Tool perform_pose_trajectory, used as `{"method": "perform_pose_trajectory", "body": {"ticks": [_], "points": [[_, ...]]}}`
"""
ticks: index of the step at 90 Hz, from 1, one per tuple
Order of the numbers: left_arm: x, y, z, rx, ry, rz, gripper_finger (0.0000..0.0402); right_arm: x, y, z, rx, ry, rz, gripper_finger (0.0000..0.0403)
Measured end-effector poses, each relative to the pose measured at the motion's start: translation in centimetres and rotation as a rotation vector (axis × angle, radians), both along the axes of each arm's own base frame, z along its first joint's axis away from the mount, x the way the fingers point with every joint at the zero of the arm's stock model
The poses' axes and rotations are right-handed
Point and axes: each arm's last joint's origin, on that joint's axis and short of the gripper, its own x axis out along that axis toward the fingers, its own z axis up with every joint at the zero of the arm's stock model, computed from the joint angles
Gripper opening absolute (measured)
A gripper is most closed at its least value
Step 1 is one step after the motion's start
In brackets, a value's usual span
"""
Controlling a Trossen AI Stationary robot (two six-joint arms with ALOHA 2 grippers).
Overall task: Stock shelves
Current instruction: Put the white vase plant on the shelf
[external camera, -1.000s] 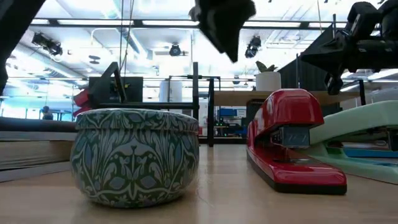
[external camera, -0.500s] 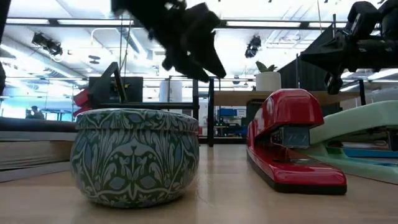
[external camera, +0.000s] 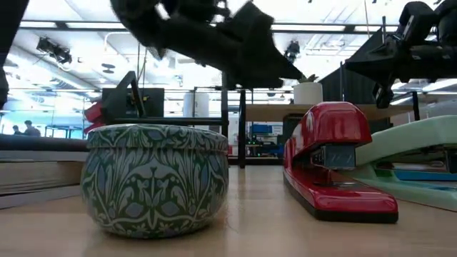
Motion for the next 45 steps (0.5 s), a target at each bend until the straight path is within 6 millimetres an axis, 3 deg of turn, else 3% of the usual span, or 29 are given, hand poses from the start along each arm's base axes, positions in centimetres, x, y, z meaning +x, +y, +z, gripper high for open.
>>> {"method": "perform_pose_trajectory", "body": {"ticks": [20,45], "points": [[2.0,2.0,1.0,0.064,0.158,-0.02,0.0276,0.0,0.0,0.1,-0.001,-0.005,0.0,0.0007],[2.1,2.5,1.2,0.054,0.208,-0.024,0.0246,0.0,0.0,0.1,-0.003,-0.012,0.0,0.0007]]}}
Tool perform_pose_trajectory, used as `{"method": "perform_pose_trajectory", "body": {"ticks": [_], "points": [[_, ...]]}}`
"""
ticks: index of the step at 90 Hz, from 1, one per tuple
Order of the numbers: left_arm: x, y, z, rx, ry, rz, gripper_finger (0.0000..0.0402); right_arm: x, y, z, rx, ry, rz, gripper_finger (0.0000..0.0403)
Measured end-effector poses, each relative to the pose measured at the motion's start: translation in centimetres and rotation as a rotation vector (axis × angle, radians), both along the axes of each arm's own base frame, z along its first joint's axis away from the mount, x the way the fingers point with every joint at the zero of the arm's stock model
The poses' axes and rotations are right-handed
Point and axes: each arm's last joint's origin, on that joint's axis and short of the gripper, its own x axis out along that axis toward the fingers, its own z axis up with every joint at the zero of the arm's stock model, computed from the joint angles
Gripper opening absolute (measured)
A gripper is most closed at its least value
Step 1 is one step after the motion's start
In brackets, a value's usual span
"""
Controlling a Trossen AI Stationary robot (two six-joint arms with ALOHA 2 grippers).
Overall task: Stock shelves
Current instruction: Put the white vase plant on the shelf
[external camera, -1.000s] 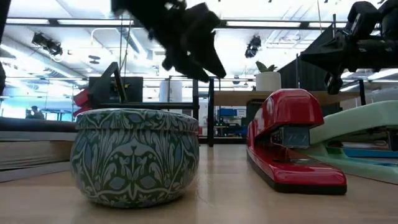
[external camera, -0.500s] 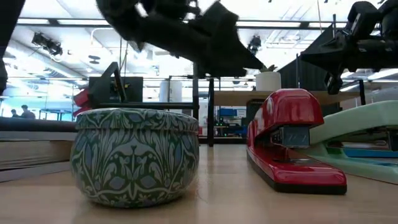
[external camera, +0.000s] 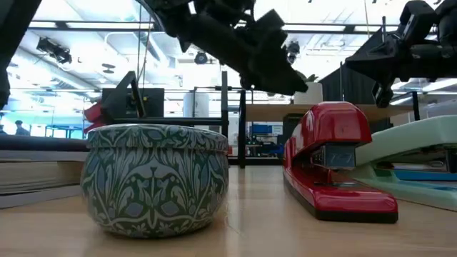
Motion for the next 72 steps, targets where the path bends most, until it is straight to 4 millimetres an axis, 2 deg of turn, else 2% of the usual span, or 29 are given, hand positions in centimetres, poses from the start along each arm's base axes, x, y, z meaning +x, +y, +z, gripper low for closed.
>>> {"method": "perform_pose_trajectory", "body": {"ticks": [10,21,30,38,47,56,68,72], "points": [[0.2,0.0,0.5,-0.006,-0.012,0.012,0.0238,0.0,0.0,0.0,-0.001,-0.004,0.0,0.0007],[0.8,0.7,4.8,0.01,-0.121,0.13,0.023,0.0,0.0,0.1,-0.002,-0.009,0.0,0.0007],[1.1,3.2,8.4,0.052,-0.171,0.248,0.0217,0.0,0.0,0.2,-0.004,-0.016,0.0,0.0007],[1.5,6.4,9.5,0.049,-0.181,0.34,0.0198,0.0,0.0,0.2,-0.004,-0.016,0.0,0.0007],[1.6,9.9,9.1,-0.005,-0.182,0.421,0.0164,0.0,0.0,0.2,-0.005,-0.017,0.0,0.0007],[2.1,12.6,7.6,-0.062,-0.185,0.464,0.0112,0.0,0.0,0.2,-0.005,-0.018,0.0,0.0007],[3.1,14.3,5.3,-0.081,-0.175,0.503,0.0027,0.0,0.0,0.2,-0.005,-0.02,0.0,0.0007],[3.5,14.5,4.9,-0.075,-0.175,0.519,0.0012,0.0,0.0,0.2,-0.005,-0.02,0.0,0.0007]]}}
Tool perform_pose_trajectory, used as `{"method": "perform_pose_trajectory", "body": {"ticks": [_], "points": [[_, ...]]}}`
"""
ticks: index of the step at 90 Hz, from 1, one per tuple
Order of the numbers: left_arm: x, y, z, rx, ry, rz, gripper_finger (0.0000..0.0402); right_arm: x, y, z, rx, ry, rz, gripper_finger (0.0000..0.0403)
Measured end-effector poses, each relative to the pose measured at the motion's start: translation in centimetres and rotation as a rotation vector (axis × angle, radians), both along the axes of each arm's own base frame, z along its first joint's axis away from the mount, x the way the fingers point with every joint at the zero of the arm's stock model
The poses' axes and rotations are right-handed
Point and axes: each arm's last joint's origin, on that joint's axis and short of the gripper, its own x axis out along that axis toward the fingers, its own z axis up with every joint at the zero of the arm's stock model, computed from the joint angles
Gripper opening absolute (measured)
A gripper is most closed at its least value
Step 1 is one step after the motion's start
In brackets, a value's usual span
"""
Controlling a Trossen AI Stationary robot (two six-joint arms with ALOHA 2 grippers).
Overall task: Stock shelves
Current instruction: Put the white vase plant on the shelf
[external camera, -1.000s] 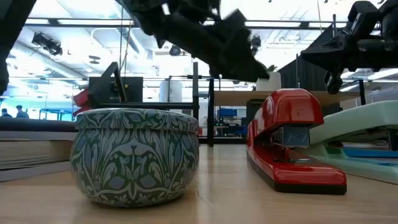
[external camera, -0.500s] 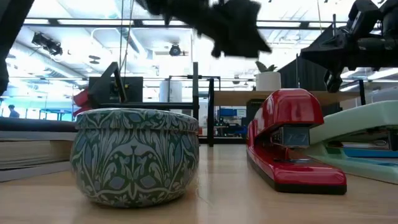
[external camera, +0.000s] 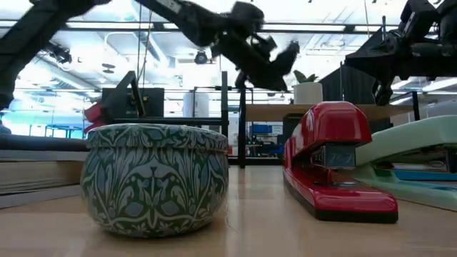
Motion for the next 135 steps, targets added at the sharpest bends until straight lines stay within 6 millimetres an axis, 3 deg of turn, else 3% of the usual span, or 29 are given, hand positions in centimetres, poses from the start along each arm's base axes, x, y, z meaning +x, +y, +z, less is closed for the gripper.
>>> {"method": "perform_pose_trajectory", "body": {"ticks": [27,48,61,82,91,105,127,135], "points": [[1.9,1.3,-1.6,0.023,-0.002,0.08,0.0001,0.0,0.0,0.0,0.0,-0.001,0.0,0.0007],[2.8,2.0,-1.6,0.031,-0.017,0.099,0.0,0.0,0.0,0.0,0.0,-0.001,0.0,0.0007],[2.6,0.8,-0.6,0.045,0.003,0.079,0.0,0.0,0.0,0.0,-0.001,-0.003,0.0,0.0007],[0.3,-4.4,6.2,0.101,0.013,-0.03,0.0,0.0,0.0,0.0,-0.001,-0.005,0.0,0.0007],[-0.6,-7.3,7.5,0.107,0.081,-0.103,0.0,0.0,0.0,0.3,-0.005,-0.032,0.0,0.0007],[-3.2,-11.9,8.5,0.058,0.251,-0.139,0.0,-0.1,0.0,0.8,0.05,-0.096,0.012,0.0007],[-6.1,-18.1,8.1,0.132,0.44,0.048,0.0,-0.5,-0.3,2.4,0.223,-0.3,-0.074,0.0007],[-6.8,-19.3,7.7,0.164,0.462,0.115,0.0,-0.6,-0.1,4.4,0.131,-0.335,-0.045,0.0007]]}}
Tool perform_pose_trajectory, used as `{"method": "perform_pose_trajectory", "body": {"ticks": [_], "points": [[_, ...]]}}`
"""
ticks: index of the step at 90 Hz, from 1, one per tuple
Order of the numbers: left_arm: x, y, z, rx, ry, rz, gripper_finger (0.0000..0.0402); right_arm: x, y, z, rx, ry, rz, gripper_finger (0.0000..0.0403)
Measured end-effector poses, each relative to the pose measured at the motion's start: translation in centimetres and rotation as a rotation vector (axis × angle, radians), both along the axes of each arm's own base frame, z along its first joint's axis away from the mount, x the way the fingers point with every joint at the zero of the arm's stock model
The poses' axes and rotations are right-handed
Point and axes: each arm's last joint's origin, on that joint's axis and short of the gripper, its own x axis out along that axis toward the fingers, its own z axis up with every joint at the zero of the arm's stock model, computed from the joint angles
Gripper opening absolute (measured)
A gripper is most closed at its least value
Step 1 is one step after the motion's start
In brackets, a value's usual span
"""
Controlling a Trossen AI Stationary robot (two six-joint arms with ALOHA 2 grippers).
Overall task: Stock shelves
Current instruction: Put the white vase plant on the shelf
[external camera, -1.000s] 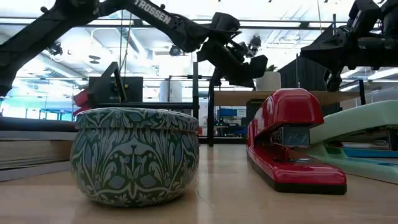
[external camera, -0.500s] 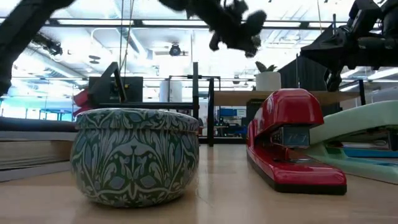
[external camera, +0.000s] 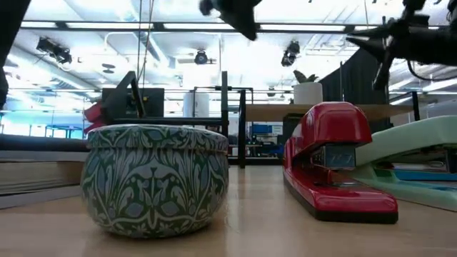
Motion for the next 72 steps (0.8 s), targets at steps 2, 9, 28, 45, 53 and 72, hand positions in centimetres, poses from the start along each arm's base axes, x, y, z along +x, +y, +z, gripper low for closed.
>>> {"method": "perform_pose_trajectory", "body": {"ticks": [2,9,28,45,53,72], "points": [[-0.1,-0.2,-0.2,0.006,0.003,0.011,0.0,0.0,0.1,0.6,-0.042,-0.002,0.011,0.0007],[-0.8,-0.6,-0.8,0.025,0.017,0.055,0.0,0.2,0.4,2.9,-0.167,-0.008,0.042,0.0007],[-3.8,-0.7,-1.0,0.048,0.02,0.173,0.0,2.8,0.1,7.9,-0.363,0.174,-0.028,0.0013],[-6.6,-1.2,-1.4,0.066,-0.025,0.229,0.0,5.4,-2.2,8.0,-0.36,0.653,-0.288,0.0053],[-8.0,-1.3,-1.8,0.068,-0.058,0.248,0.0,6.1,-3.0,7.6,-0.428,0.812,-0.386,0.0089],[-9.9,-1.2,-3.8,0.047,-0.082,0.291,0.0,7.2,-3.7,6.0,-0.475,1.007,-0.425,0.0225]]}}
